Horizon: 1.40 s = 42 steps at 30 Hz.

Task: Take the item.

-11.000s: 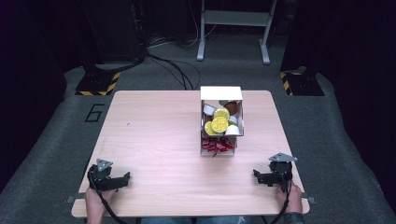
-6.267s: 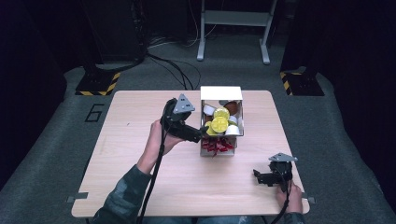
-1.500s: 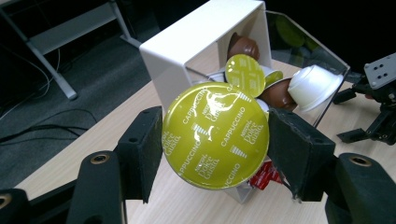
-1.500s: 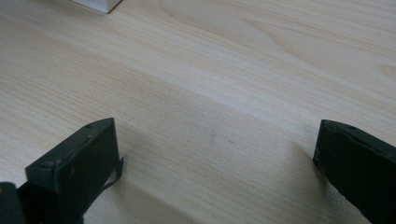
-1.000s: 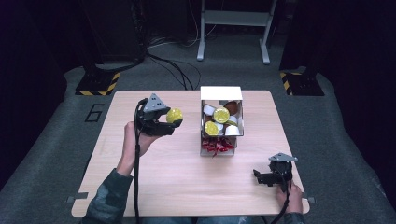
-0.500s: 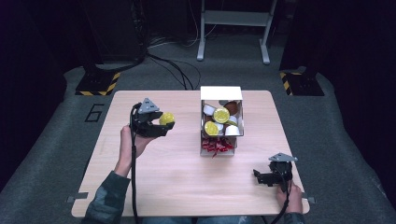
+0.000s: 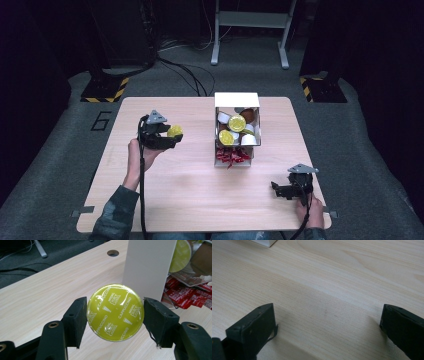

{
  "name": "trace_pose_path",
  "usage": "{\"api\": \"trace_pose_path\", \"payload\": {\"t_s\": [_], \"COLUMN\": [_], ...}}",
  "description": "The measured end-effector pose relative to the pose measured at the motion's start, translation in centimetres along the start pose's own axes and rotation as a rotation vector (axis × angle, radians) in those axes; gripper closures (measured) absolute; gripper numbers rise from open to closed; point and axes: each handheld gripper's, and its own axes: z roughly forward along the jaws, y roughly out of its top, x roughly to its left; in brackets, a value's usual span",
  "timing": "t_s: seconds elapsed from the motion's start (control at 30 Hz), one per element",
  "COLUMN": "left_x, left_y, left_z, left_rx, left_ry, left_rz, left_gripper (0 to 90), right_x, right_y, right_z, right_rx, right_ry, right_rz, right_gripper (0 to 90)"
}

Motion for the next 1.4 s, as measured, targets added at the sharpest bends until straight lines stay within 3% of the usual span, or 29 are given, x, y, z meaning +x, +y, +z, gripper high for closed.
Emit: {"api": "trace_pose_path", "payload": {"t_s": [0.5,0.87,1.1,1.4], "left_x": [0.9,1.7,2.2,2.2], "left_y": [-1.5,-3.3,-4.6,-5.9], "left_z": [2.1,4.0,5.5,7.1], "left_rx": [0.030,0.097,0.133,0.191], "left_ry": [-0.001,-0.005,-0.020,-0.030], "left_rz": [-0.047,-0.068,-0.111,-0.112], "left_gripper": [37.6,37.6,37.6,37.6], "right_x": [0.0,0.0,0.0,0.0], "right_y": [0.0,0.0,0.0,0.0], "right_z": [0.0,0.0,0.0,0.0], "right_rx": [-0.001,0.000,0.000,0.000], "right_ry": [0.000,0.000,0.000,0.000], "right_rz": [0.000,0.000,0.000,0.000], "right_gripper": [0.0,0.0,0.0,0.0]}}
